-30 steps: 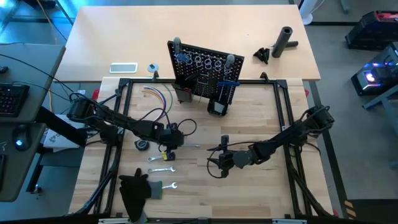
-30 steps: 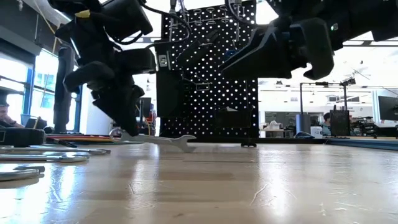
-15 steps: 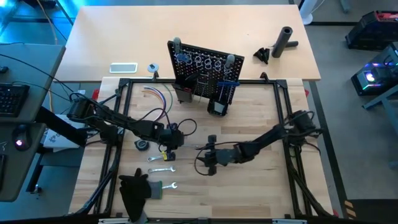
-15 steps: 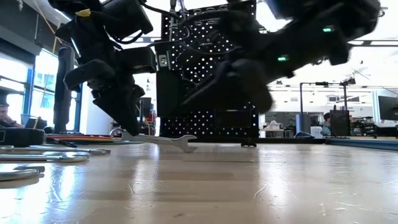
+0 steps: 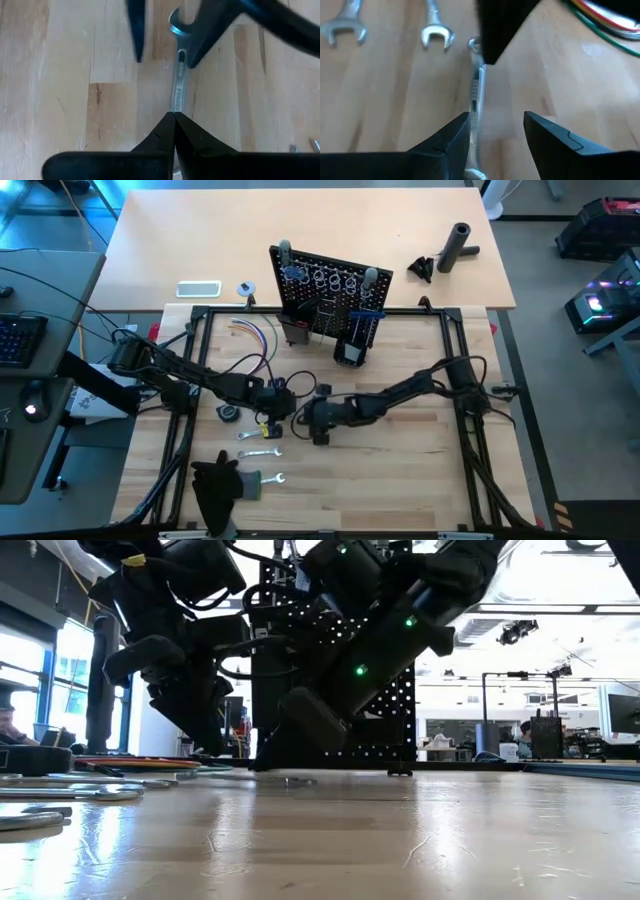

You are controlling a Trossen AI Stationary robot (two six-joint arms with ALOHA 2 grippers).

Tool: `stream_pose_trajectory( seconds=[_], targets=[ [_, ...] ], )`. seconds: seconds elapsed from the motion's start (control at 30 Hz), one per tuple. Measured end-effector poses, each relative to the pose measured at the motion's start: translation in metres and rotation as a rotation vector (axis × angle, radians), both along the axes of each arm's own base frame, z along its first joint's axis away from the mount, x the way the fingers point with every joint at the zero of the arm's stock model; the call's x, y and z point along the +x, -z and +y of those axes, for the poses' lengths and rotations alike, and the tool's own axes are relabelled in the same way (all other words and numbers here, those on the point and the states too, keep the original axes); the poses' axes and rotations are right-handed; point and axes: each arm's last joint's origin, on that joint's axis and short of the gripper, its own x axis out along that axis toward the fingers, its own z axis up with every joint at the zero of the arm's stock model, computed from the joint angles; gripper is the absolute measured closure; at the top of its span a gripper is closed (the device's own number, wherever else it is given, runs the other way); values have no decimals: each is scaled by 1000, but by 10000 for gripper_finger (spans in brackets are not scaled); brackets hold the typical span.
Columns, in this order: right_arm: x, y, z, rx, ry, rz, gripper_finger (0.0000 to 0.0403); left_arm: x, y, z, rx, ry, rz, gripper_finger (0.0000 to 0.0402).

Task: Hang tools onto peg board
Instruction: Hang the wrench on the black pegboard

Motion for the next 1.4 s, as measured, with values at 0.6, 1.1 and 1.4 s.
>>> stream_pose_trajectory(
  seconds=[0.6,1.1,1.4],
  targets=[
    [1,7,-10,128,-66,34,265,-2,3,-2,-49,32,32,373],
    [7,-1,-4,112,-80,26,265,4,22,-11,-46,43,75,236],
    [6,-4,7,107,-103,63,265,8,40,-13,17,66,122,323]
  ],
)
